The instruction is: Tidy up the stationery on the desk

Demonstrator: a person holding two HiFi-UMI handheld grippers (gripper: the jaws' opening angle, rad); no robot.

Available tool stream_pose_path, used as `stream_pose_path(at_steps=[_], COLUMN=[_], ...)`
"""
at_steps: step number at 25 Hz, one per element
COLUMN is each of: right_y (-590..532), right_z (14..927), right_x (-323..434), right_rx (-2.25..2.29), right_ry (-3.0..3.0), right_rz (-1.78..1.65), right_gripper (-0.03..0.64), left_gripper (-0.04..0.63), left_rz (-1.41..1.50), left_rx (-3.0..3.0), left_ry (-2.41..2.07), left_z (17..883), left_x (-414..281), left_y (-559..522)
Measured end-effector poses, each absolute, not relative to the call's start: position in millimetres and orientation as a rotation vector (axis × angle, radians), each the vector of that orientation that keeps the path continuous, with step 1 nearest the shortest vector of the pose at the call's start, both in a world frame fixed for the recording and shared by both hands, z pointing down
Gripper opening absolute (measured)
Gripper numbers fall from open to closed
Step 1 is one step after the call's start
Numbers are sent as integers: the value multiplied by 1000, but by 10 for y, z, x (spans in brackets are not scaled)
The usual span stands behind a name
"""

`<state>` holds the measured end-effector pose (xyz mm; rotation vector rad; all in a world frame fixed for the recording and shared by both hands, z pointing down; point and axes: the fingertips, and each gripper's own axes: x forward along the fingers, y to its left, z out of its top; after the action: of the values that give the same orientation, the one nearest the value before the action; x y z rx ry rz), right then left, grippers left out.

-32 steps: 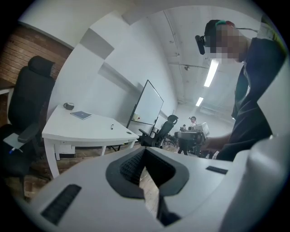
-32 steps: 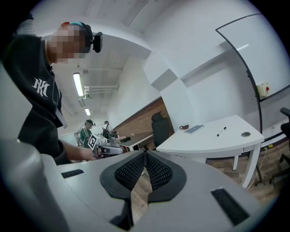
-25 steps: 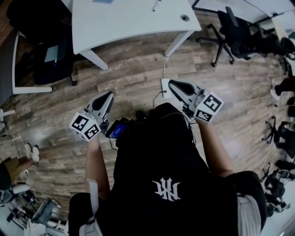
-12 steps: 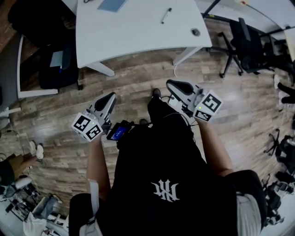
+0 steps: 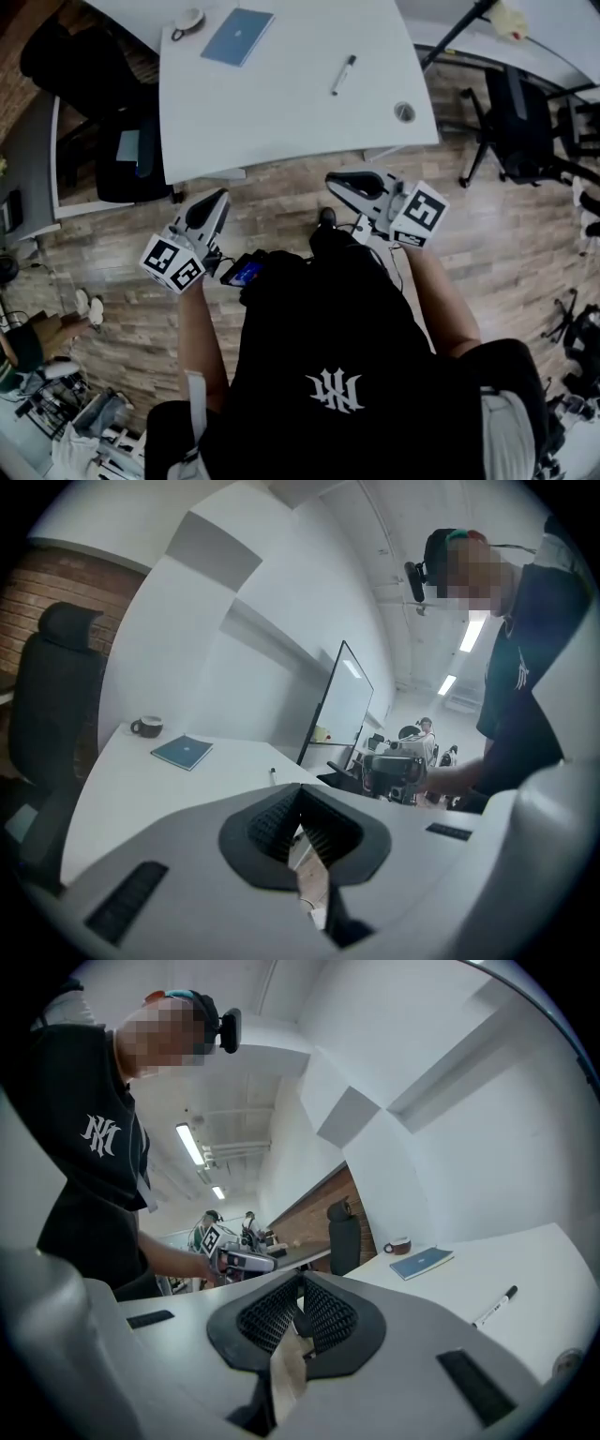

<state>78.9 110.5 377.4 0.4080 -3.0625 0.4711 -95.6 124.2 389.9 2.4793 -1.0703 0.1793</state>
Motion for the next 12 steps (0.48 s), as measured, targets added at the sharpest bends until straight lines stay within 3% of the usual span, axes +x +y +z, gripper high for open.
stream_pose_path(at_steps=[12], right_y=[259], right_z=[3933], right_x=[637], right_rx=[386], right_ry=[-3044], right_rz=[516], right_gripper=[43], left_gripper=[2], left_rz=[261], left_rx=[2478], left_ry=[-1100], left_z=[3775], left_x=[-1019], left_y=[403])
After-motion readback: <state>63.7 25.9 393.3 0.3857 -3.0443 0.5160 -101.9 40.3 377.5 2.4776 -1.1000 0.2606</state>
